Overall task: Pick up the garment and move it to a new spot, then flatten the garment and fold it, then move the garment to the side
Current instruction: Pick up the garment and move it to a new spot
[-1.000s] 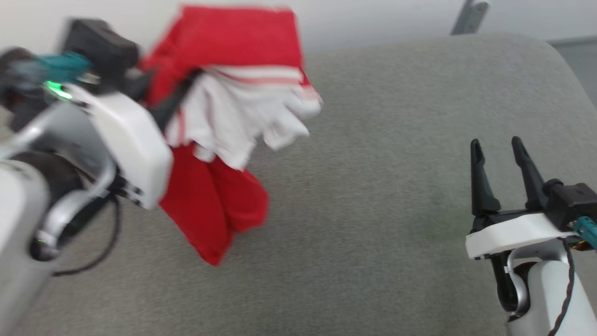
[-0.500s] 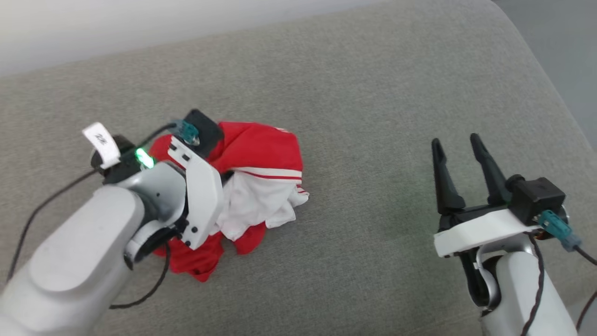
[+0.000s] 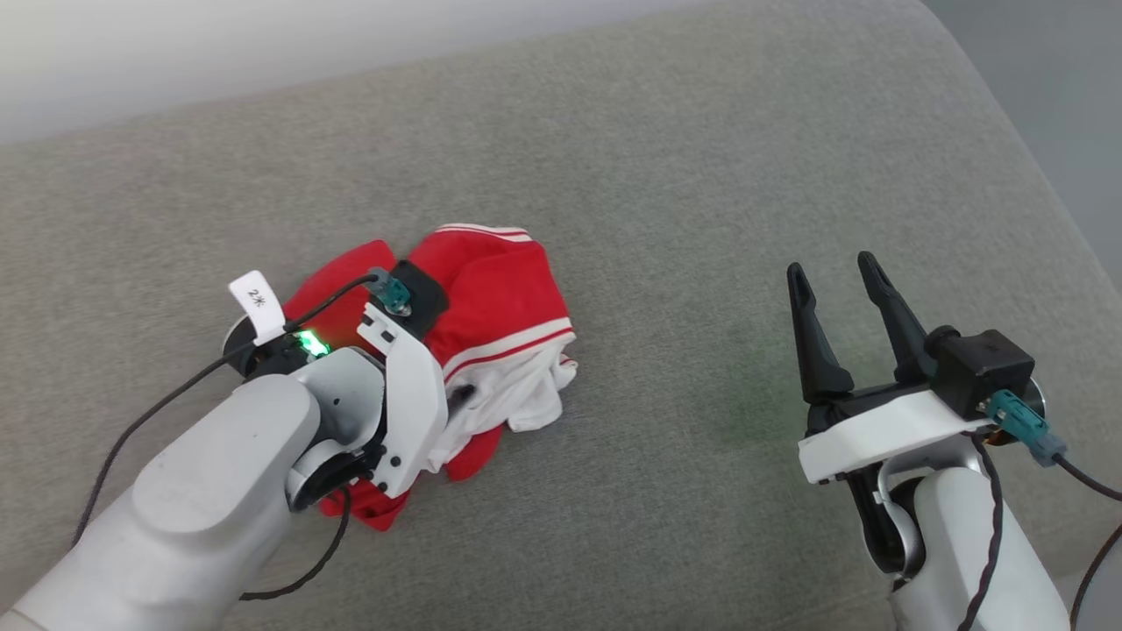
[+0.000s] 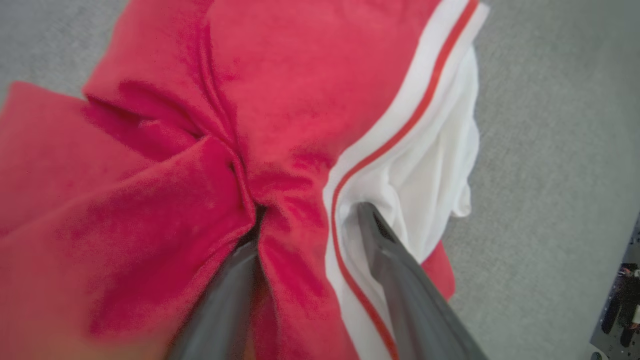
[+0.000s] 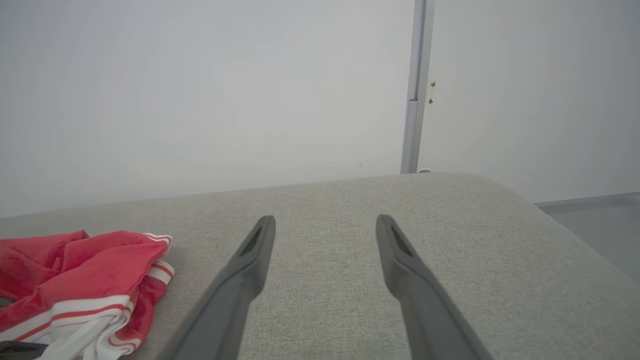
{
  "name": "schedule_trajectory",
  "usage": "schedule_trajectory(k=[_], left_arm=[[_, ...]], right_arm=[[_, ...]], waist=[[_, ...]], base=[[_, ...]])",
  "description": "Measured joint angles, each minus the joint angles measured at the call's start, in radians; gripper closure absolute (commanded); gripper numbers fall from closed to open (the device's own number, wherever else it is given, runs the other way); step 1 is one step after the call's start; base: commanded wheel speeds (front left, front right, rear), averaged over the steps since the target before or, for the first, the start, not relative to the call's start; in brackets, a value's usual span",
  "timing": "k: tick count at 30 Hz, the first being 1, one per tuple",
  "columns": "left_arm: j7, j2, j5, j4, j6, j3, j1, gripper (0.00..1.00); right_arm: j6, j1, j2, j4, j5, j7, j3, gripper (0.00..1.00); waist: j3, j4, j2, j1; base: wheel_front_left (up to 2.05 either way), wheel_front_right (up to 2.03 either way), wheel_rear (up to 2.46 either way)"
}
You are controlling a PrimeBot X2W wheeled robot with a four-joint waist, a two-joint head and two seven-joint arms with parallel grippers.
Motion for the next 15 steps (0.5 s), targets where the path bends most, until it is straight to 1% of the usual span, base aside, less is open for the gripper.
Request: schedule_trajectory(k=[4, 7, 10, 12, 15], left_arm=[[-0.03, 0.02, -0.028, -0.027, 0.0, -0.011, -0.006, 0.0], [-0.082, 0.047, -0.043, -0.062, 0.0, -0.003, -0.015, 0.0], [-0.149, 0.063, -0.06, -0.097, 0.0, 0.025, -0.008, 0.0], [-0.202, 0.082, -0.059, -0.12, 0.005, 0.046, 0.006, 0.0], [-0.303, 0.107, -0.06, -0.151, 0.038, 0.092, 0.045, 0.0]], right_arm=[[0.0, 0.007, 0.0, 0.003, -0.006, -0.001, -0.018, 0.0], [0.0, 0.021, 0.0, 0.002, -0.017, 0.005, -0.036, 0.0], [0.0, 0.029, 0.0, -0.007, -0.034, 0.012, -0.051, 0.0], [0.0, 0.041, 0.0, -0.014, -0.043, 0.018, -0.058, 0.0], [0.0, 0.053, 0.001, -0.027, -0.063, 0.026, -0.063, 0.0]], waist=[[-0.017, 0.022, 0.0, 0.0], [-0.037, 0.047, 0.0, 0.0], [-0.06, 0.073, 0.0, 0.0], [-0.077, 0.09, 0.0, 0.0], [-0.104, 0.115, 0.0, 0.0]], base=[[0.0, 0.0, 0.0], [0.0, 0.0, 0.0], [0.0, 0.0, 0.0], [0.0, 0.0, 0.0], [0.0, 0.0, 0.0]])
